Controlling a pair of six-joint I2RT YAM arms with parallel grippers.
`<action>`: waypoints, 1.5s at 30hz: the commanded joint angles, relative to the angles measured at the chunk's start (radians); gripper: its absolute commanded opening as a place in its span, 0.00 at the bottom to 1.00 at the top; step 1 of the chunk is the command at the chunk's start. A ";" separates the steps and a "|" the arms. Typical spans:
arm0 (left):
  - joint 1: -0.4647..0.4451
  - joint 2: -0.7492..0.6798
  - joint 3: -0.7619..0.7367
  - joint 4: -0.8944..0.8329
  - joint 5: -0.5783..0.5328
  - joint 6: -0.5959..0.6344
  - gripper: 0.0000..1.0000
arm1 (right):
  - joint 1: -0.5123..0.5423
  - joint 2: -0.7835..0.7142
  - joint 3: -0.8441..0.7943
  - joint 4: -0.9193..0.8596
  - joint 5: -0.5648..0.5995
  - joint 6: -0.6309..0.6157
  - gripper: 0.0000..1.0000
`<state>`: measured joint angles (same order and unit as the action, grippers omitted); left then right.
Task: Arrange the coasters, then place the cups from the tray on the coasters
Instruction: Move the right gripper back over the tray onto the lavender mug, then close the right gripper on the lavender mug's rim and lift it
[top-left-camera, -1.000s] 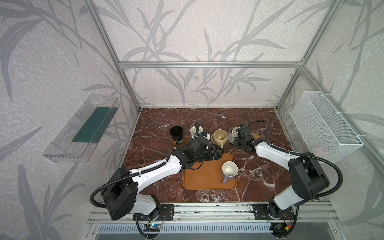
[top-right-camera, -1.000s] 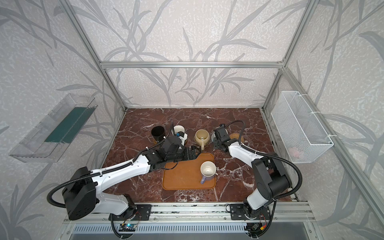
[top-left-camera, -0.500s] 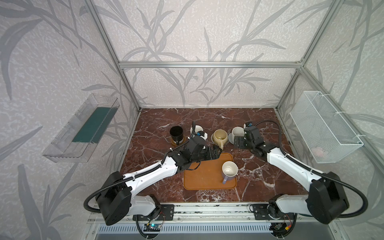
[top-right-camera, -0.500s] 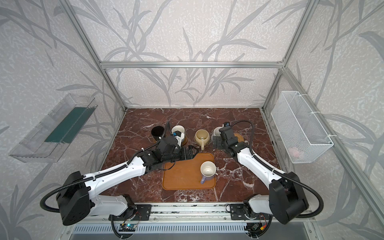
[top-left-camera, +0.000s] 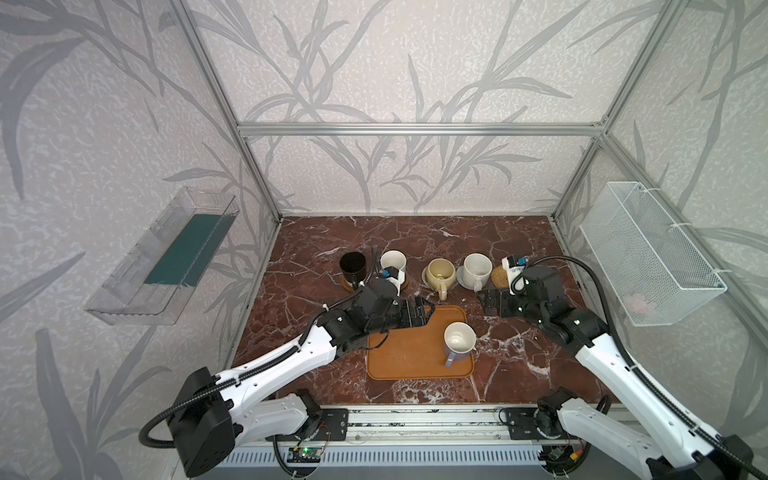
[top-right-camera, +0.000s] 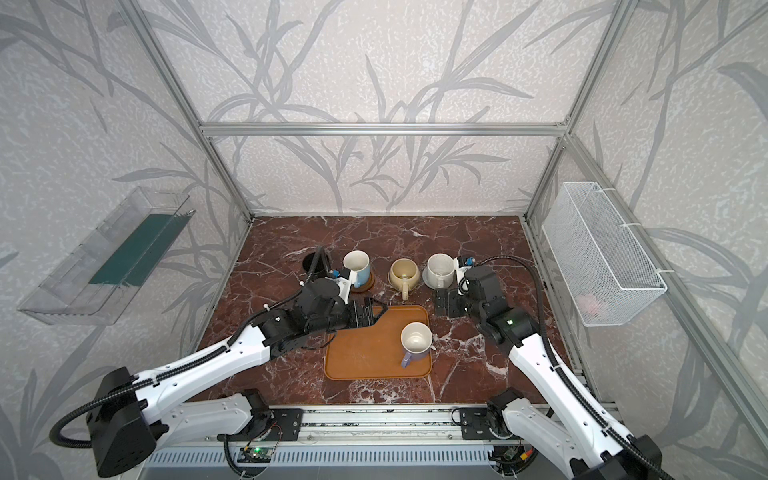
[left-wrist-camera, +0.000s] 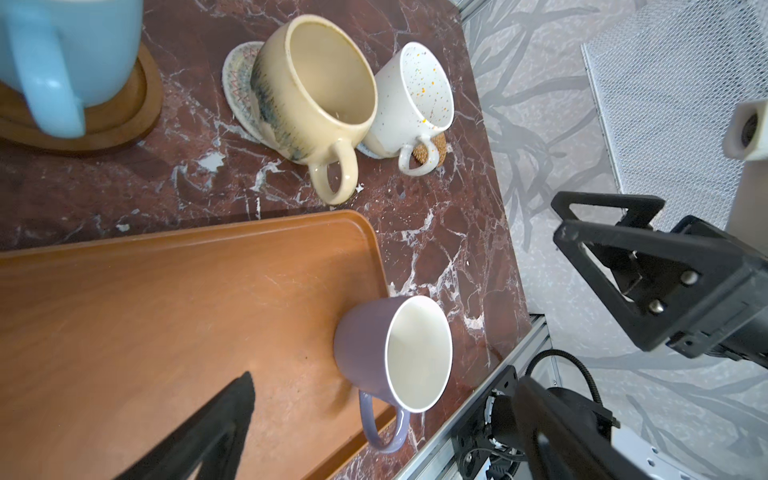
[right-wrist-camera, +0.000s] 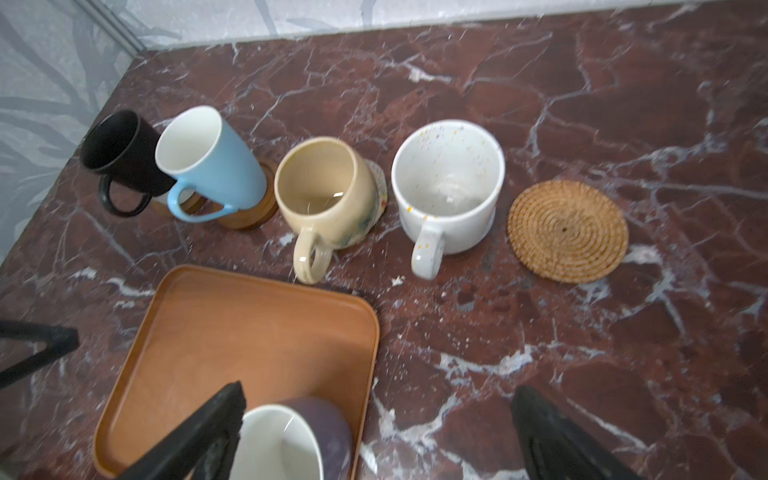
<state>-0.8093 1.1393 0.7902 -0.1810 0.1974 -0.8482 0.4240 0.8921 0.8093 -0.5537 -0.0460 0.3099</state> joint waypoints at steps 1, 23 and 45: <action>0.004 -0.031 -0.034 -0.054 0.017 0.009 0.99 | 0.047 -0.079 -0.035 -0.159 -0.046 0.043 0.99; 0.002 -0.027 -0.137 -0.015 0.051 -0.028 0.99 | 0.870 0.147 -0.141 -0.028 0.455 0.542 0.99; 0.003 -0.017 -0.108 -0.036 0.070 -0.012 0.99 | 0.872 0.231 -0.234 0.008 0.567 0.685 0.55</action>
<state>-0.8089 1.1141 0.6491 -0.2436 0.2569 -0.8501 1.2930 1.1454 0.5938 -0.5201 0.4973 0.9775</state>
